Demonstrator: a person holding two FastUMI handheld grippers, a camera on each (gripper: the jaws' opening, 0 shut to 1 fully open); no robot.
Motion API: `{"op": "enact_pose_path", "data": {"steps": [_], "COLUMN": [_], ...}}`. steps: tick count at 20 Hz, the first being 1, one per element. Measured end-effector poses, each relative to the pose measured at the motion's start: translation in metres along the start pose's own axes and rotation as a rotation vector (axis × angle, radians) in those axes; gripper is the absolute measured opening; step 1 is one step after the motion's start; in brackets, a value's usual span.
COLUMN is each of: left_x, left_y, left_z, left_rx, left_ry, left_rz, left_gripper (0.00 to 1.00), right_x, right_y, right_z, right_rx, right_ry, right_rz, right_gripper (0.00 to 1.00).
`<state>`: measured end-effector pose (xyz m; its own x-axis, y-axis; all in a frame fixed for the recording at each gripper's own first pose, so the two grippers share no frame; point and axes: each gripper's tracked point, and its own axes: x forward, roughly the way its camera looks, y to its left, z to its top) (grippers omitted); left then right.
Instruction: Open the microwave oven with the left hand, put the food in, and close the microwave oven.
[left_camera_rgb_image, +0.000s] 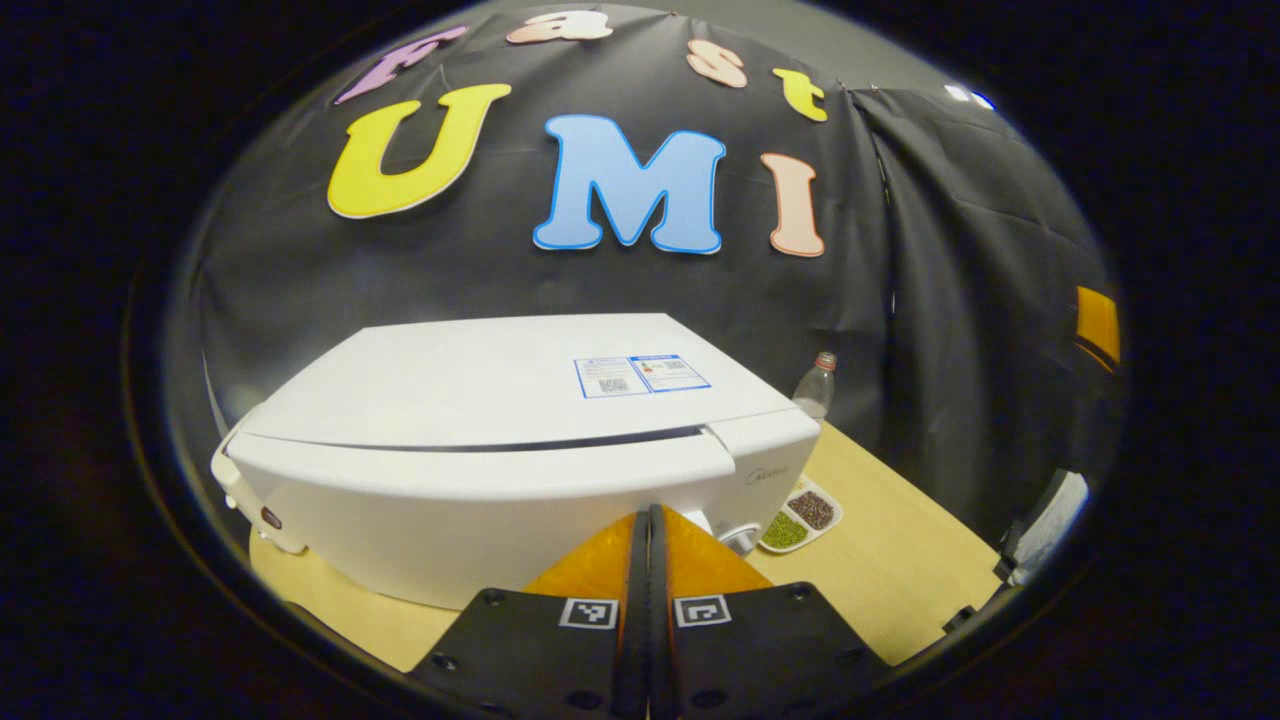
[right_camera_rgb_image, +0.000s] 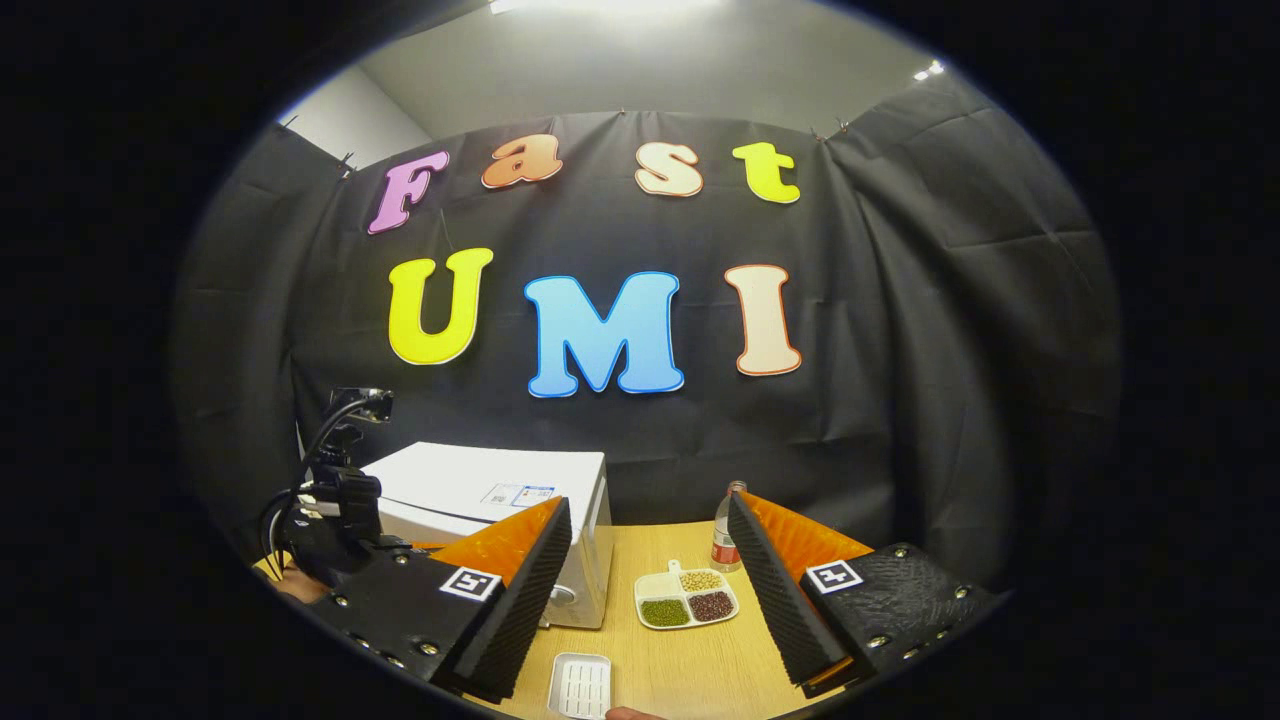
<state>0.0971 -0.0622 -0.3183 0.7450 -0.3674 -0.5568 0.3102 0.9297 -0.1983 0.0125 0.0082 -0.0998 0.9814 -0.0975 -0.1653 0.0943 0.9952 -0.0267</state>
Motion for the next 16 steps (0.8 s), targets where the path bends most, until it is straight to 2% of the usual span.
{"op": "enact_pose_path", "data": {"steps": [7, 8, 9, 11, 14, 16], "left_x": [0.004, 0.007, 0.011, 0.010, 0.008, -0.005], "left_y": [0.001, 0.008, 0.002, 0.000, 0.001, 0.009], "left_z": [0.002, 0.008, 0.008, 0.007, 0.008, 0.026], "left_rx": [-0.002, 0.001, -0.037, 0.001, -0.007, 0.017], "left_ry": [-0.007, -0.015, -0.006, -0.013, -0.013, -0.064], "left_rz": [0.015, 0.046, 0.017, 0.007, 0.007, 0.057], "left_gripper": [0.06, 0.06, 0.07, 0.06, 0.06, 0.07], "right_x": [-0.005, -0.005, -0.004, -0.009, -0.011, -0.009], "right_y": [0.017, 0.018, 0.021, 0.021, 0.022, 0.021], "right_z": [-0.004, -0.004, -0.003, 0.000, 0.003, 0.009], "right_rx": [-0.003, -0.006, -0.011, -0.019, -0.028, -0.027], "right_ry": [0.007, 0.007, 0.006, -0.003, -0.006, -0.014], "right_rz": [0.032, 0.037, 0.041, 0.044, 0.048, 0.047], "right_gripper": [0.95, 0.95, 0.95, 0.95, 0.95, 0.95]}}
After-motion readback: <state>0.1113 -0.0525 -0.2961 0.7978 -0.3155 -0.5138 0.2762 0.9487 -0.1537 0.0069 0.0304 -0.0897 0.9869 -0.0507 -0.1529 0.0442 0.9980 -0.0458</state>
